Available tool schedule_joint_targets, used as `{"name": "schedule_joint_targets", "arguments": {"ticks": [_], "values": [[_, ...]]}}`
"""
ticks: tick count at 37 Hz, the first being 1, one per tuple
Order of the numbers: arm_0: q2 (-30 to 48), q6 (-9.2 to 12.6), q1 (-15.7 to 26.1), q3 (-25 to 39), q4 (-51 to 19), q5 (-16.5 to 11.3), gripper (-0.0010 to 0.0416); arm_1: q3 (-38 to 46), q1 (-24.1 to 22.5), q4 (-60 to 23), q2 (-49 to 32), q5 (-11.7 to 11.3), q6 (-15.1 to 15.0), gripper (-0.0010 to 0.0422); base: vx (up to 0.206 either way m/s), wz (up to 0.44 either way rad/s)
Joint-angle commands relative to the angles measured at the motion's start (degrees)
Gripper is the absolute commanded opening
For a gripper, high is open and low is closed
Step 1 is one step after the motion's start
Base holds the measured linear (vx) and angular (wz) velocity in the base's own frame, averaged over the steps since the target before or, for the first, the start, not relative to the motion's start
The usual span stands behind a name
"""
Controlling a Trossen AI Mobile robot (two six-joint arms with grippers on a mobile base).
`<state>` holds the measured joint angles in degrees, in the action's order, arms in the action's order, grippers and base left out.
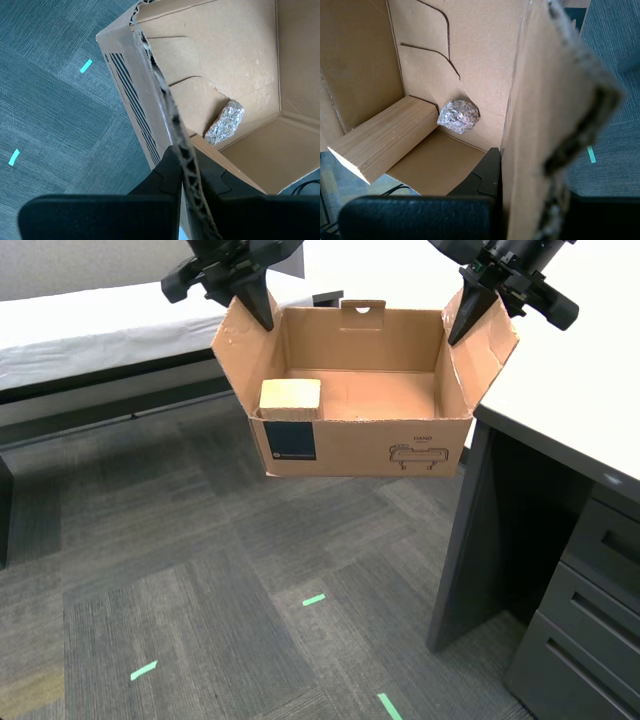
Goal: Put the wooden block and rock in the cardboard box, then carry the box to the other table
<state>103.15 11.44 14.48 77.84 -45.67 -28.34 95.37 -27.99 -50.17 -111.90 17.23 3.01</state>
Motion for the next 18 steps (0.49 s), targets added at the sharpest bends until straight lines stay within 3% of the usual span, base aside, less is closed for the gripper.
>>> {"name": "schedule_joint_targets", "arguments": {"ticks": [1,10,18], "values": [[-0.1,-0.1,0.1,0.1,0.9,-1.6,-0.0001,0.1,-0.2,0.3,-0.2,2.5,1.1,-0.0001,0.07,-0.053],[-0.1,-0.9,0.1,0.1,1.5,-1.6,-0.0001,0.1,-0.2,0.8,-0.3,2.5,1.9,-0.0001,0.074,0.003],[-0.1,1.7,0.2,0.1,0.9,-1.6,-0.0001,0.1,-0.2,1.0,-0.3,2.5,0.2,-0.0001,0.087,0.103]]}}
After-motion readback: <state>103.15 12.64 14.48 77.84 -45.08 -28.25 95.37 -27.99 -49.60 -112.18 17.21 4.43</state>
